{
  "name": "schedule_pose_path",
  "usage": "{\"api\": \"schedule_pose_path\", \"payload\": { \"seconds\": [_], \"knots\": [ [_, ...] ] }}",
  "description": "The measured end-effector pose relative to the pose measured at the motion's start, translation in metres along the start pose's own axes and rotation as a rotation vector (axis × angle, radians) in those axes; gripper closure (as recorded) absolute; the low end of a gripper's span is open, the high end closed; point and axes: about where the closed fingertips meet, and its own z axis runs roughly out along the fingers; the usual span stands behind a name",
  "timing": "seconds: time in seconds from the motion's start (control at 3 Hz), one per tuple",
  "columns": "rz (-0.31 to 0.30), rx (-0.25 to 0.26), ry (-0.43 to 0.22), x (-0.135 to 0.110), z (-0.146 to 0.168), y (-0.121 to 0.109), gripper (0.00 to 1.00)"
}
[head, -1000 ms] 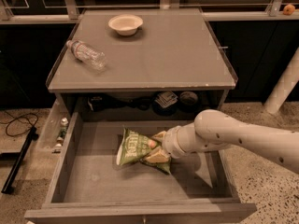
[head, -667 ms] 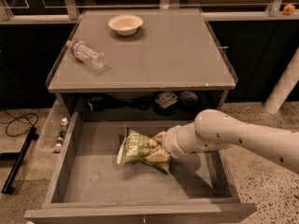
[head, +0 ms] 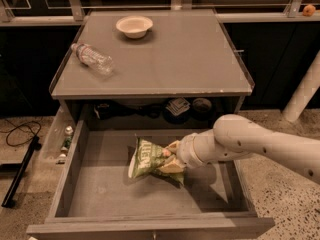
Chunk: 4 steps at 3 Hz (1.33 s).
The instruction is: Pick green jalapeno chip bag from top drawer and place on counter
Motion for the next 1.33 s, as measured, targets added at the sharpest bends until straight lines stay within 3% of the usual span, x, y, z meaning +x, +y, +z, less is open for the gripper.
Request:
{"api": "schedule_pose_path", "payload": {
  "seconds": [0.67,1.33],
  "knots": [
    [-0.068,0.062,-0.048,-0.028,-0.088,-0.007,1.0],
    [-0.16,0.155,-0.031,-0.06,-0.171,-0.031,1.0]
  ]
}}
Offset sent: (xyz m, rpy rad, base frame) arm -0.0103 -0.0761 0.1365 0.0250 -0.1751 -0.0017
